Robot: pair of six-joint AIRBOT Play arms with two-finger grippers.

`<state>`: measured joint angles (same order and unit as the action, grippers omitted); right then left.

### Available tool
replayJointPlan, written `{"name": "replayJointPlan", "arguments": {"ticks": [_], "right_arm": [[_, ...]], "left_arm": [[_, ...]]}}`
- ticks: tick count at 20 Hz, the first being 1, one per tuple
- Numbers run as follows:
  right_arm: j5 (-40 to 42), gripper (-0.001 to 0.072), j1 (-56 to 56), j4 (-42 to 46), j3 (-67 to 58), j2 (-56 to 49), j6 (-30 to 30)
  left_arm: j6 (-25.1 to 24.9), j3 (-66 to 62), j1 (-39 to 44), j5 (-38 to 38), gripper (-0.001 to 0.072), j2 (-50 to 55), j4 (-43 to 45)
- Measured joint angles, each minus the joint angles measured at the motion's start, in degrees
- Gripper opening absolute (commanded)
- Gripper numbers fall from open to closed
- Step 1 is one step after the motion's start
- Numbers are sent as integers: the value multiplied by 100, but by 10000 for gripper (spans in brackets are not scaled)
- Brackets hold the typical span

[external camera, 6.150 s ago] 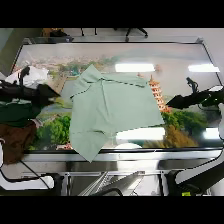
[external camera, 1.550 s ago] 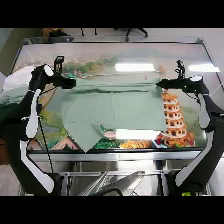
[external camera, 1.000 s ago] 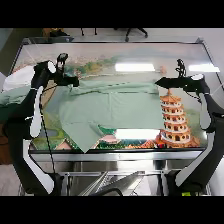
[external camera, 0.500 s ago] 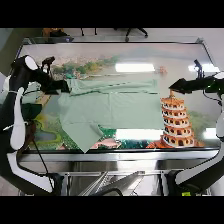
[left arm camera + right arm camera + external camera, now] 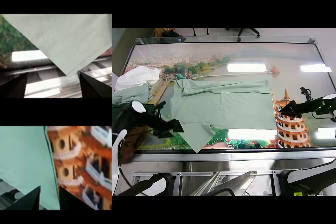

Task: Fold the shirts.

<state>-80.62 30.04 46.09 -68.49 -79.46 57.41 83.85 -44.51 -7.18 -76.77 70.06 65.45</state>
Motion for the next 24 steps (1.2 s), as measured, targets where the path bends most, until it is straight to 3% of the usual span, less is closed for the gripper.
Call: {"name": "replayJointPlan", "arguments": {"ticks": [7,8,10,11,12,13,19,21,24], "right_arm": [[400,274,55,22,164,2,-170],[404,273,55,22,170,2,-175],[444,274,55,22,181,-15,-195],[444,274,55,22,197,-33,-199],[455,275,55,20,223,-55,-216],[446,275,52,-7,260,-81,-238],[369,273,-223,-210,487,-299,-323],[354,223,-442,-219,511,-354,-334],[264,224,-750,-160,531,-363,-343]], "left_arm": [[20,1220,382,1499,700,-282,-850],[-9,1235,426,1655,649,-188,-1034],[-157,1147,501,1980,408,79,-1270],[-225,1062,518,2061,353,203,-1338],[-293,944,538,2109,227,330,-1388],[-354,824,546,2144,26,442,-1390],[-629,162,433,1794,18,743,-1491],[-654,-4,382,1624,19,767,-1519],[-675,-177,356,1355,18,782,-1543]]}}
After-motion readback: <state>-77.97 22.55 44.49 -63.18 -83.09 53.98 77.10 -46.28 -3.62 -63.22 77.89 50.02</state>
